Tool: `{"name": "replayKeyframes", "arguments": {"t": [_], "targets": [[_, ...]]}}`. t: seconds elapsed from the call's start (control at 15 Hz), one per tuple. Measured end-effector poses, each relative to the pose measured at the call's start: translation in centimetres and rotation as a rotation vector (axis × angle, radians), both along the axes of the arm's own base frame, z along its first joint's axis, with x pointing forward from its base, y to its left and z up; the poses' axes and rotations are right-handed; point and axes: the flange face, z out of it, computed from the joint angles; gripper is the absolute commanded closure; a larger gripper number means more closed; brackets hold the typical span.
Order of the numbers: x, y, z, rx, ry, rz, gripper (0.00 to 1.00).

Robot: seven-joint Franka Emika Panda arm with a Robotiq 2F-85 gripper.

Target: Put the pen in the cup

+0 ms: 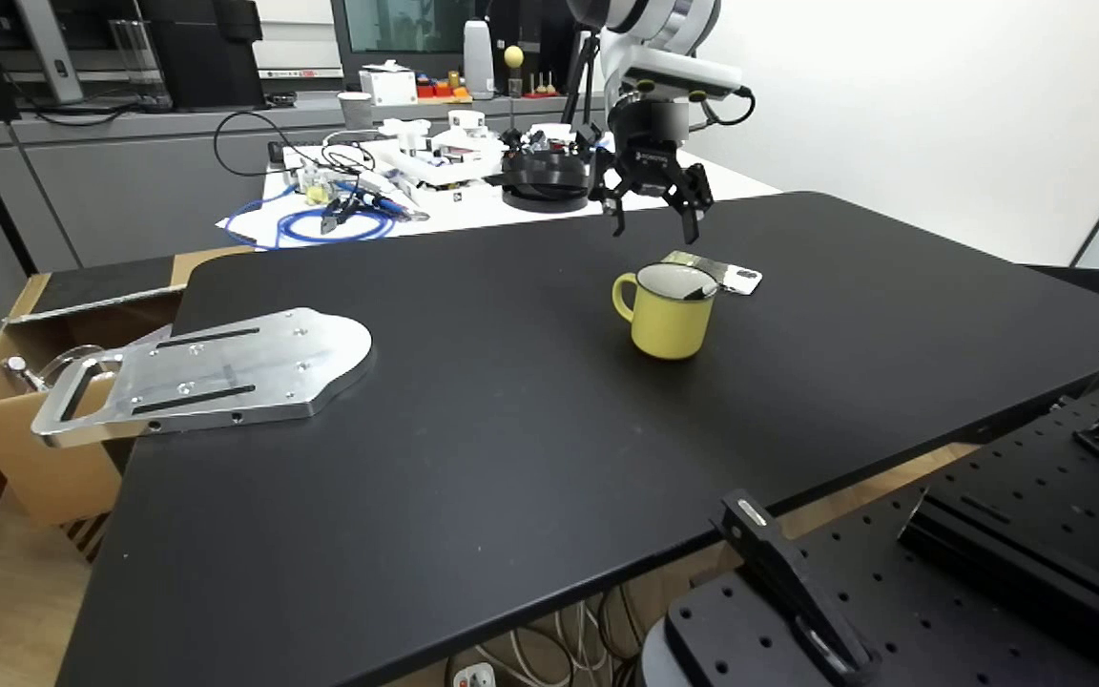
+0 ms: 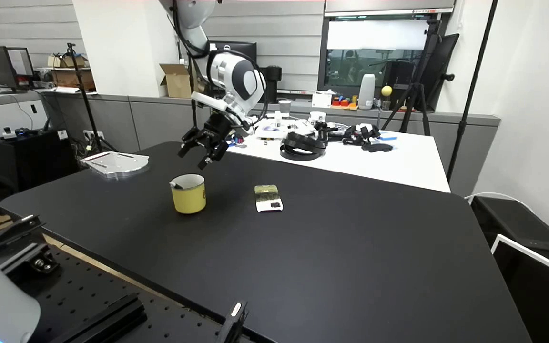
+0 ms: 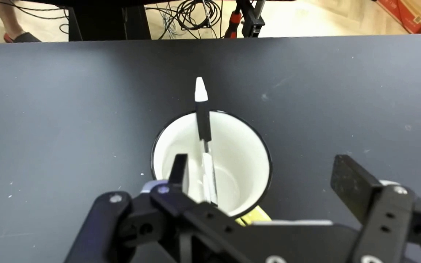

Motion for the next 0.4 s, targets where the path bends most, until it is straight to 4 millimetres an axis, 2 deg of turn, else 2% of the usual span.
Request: {"name": "replayKeyframes", "arguments": {"t": [0.4], "targets": [[0.3, 0.1, 1.8, 0.014, -0.018, 0.014, 0.0]]}}
